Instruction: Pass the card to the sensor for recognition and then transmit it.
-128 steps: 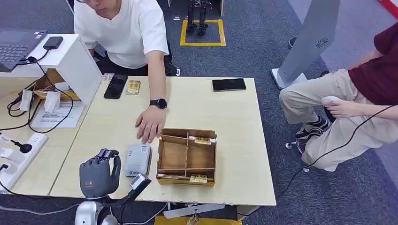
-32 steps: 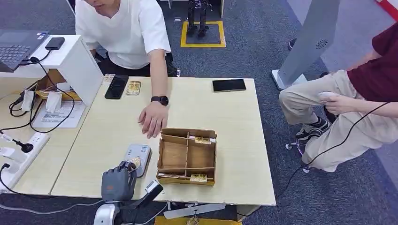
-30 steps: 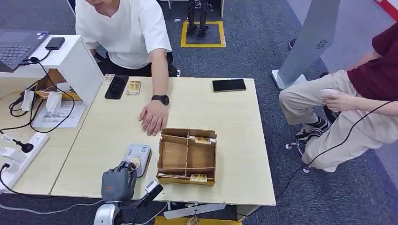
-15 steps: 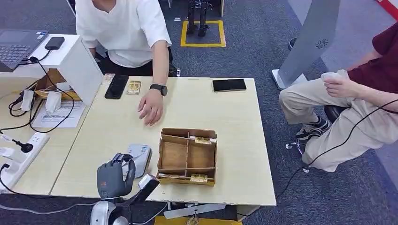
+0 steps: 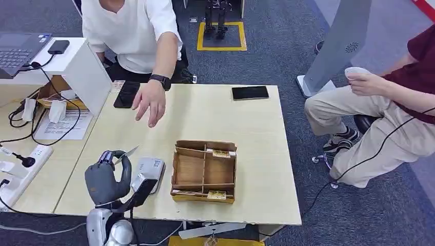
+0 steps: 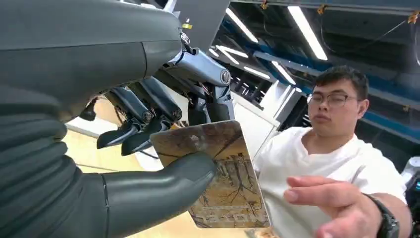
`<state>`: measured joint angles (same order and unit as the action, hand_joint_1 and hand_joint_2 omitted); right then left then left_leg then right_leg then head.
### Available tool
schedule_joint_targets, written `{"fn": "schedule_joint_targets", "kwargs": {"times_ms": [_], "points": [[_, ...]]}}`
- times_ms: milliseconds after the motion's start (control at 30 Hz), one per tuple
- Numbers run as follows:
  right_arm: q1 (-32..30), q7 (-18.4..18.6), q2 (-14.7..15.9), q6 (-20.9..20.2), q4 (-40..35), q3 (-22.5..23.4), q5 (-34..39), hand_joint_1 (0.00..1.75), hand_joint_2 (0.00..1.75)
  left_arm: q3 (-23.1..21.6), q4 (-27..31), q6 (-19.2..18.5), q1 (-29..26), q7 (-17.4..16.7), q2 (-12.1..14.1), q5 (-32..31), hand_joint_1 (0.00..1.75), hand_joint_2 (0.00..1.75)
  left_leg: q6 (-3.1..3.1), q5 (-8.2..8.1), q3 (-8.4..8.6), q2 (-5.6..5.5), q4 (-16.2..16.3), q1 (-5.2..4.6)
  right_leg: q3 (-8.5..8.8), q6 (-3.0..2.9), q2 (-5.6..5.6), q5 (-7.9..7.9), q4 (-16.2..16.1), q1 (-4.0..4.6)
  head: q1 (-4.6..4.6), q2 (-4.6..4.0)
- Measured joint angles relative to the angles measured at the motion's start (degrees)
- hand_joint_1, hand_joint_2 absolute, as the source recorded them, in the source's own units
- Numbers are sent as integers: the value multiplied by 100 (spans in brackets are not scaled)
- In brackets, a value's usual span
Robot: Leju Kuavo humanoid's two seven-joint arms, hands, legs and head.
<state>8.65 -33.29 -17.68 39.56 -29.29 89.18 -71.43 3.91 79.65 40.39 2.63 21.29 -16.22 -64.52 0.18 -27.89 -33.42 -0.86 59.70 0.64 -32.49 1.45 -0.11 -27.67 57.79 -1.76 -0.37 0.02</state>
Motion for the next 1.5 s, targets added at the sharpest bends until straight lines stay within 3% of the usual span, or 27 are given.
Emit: {"fn": "schedule_joint_targets", "kwargs": {"times_ms": [233, 600, 933, 967, 1000, 1433, 1467, 1500], "points": [[8, 33, 0, 0, 0, 0, -61, 0, 175, 0, 0, -2, 325, -308, 13, 262, 175, 175, 0, 0, -2, -1, 1, -1, -2, 1, -1, 1, 0, -2, 0, 0], [102, 63, -9, 0, -2, 0, -265, 0, 175, 0, -437, -18, 1429, -776, 131, 1176, 175, 175, 1, 3, -3, -2, 1, -1, -1, 0, -1, 2, 1, -1, 2, 0], [155, 87, -33, 0, -15, 0, -358, 0, 175, 0, -822, -17, 1950, -870, 245, 1335, 175, 175, 1, 2, -5, -2, 1, -1, -4, 0, 2, 2, 1, -1, 0, 0], [158, 87, -35, 0, -15, 0, -361, 0, 175, 0, -846, -18, 1972, -870, 245, 1338, 33, 175, 1, 2, -5, -1, 1, -1, -4, 0, 2, 2, 1, -1, 0, 0], [162, 90, -37, 0, -15, 0, -361, 0, 175, 0, -863, -17, 1996, -870, 245, 1342, 0, 175, 1, 2, -5, -1, 1, -1, -4, 0, 2, 2, 1, -2, 0, 0], [204, 138, -59, 0, -15, 0, -363, 0, 175, 0, -951, -17, 2068, -723, 234, 1565, 0, 175, 1, 2, -5, -1, 1, -1, -5, 0, 2, 2, 1, -1, 0, 0], [205, 138, -61, 0, -15, 0, -365, 0, 175, 0, -953, -17, 2068, -715, 234, 1563, 0, 0, 1, 2, -5, -1, 1, -1, -5, 0, 2, 2, 1, -1, 0, 0], [205, 138, -61, 0, -15, 0, -363, 0, 175, 0, -953, -17, 2067, -691, 234, 1563, 0, 0, 1, 2, -5, -1, 1, -1, -5, 0, 2, 2, 1, -1, 0, 0]]}}
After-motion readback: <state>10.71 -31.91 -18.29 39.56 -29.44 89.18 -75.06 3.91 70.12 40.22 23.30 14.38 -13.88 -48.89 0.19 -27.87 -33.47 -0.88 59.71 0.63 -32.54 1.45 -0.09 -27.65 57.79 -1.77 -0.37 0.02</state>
